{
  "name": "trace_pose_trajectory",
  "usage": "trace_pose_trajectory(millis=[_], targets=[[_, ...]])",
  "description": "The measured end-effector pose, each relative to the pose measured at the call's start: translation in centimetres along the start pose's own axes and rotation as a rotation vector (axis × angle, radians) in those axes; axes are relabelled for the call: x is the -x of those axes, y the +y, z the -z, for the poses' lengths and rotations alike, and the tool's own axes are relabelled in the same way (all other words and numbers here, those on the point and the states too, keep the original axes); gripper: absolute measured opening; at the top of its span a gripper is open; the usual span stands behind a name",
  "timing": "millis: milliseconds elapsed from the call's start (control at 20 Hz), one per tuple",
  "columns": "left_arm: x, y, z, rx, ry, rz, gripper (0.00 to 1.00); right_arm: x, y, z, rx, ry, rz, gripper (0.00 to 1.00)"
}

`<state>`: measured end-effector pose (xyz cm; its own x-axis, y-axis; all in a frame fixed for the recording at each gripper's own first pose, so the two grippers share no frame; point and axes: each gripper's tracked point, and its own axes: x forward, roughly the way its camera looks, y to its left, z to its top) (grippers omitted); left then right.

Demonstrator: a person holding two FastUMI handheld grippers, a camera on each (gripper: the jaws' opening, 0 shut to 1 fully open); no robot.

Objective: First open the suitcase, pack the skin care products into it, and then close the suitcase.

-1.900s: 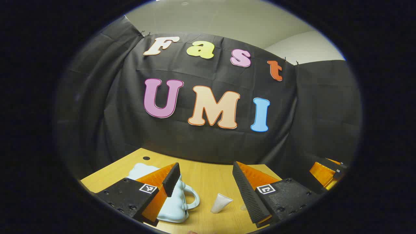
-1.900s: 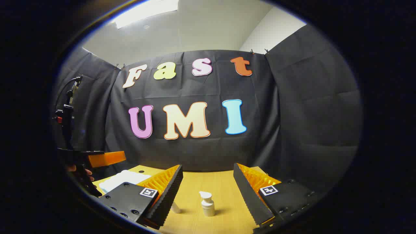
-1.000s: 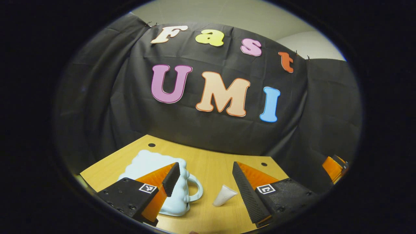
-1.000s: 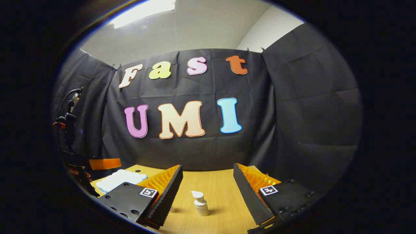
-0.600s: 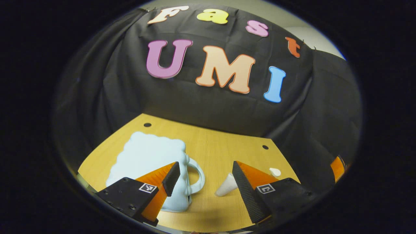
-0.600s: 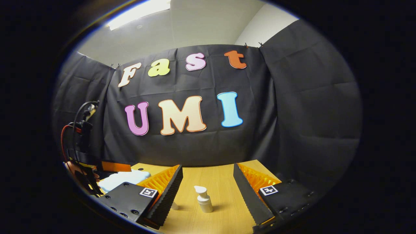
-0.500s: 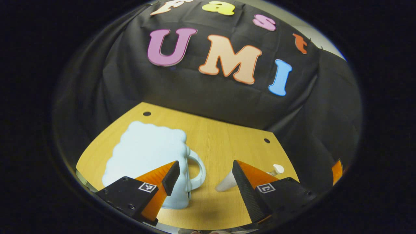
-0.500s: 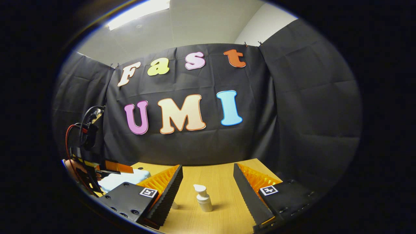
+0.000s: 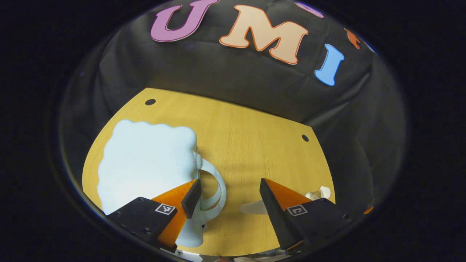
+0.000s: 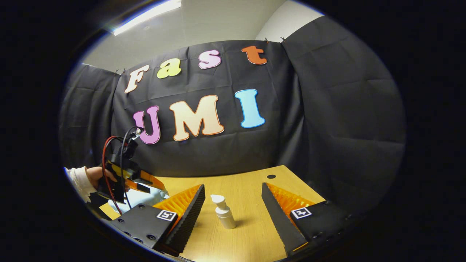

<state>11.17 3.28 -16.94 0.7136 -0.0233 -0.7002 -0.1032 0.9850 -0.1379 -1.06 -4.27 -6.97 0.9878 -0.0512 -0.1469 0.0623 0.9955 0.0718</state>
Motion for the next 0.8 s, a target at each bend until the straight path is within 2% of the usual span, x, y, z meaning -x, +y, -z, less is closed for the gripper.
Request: trace_pose_trajectory(millis=[300, 500, 550, 600, 650, 750, 800], targets=[[-4.1, 0.2, 1.0, 0.076, 0.157, -0.057, 0.93, 0.4, -0.6, 0.5, 0.017, 0.016, 0.006, 0.98], [-6.1, 1.3, 2.3, 0.093, 0.24, -0.13, 0.87, 0.2, -0.9, 0.7, 0.019, 0.028, 0.001, 0.98], [-6.5, 1.5, 2.4, 0.088, 0.254, -0.151, 0.89, 0.1, -1.0, 0.7, 0.02, 0.028, 0.0, 0.98], [-6.9, 1.8, 2.6, 0.081, 0.267, -0.165, 0.78, 0.0, -1.1, 0.7, 0.021, 0.03, -0.001, 0.98], [-7.3, 1.9, 2.8, 0.079, 0.285, -0.176, 0.8, 0.0, -1.3, 0.8, 0.022, 0.03, -0.001, 0.98], [-8.1, 1.9, 3.7, 0.083, 0.323, -0.186, 0.71, -0.1, -1.5, 0.8, 0.024, 0.03, -0.001, 0.98], [-8.4, 2.0, 3.9, 0.087, 0.339, -0.199, 0.76, -0.3, -1.6, 0.8, 0.023, 0.031, -0.002, 0.98]])
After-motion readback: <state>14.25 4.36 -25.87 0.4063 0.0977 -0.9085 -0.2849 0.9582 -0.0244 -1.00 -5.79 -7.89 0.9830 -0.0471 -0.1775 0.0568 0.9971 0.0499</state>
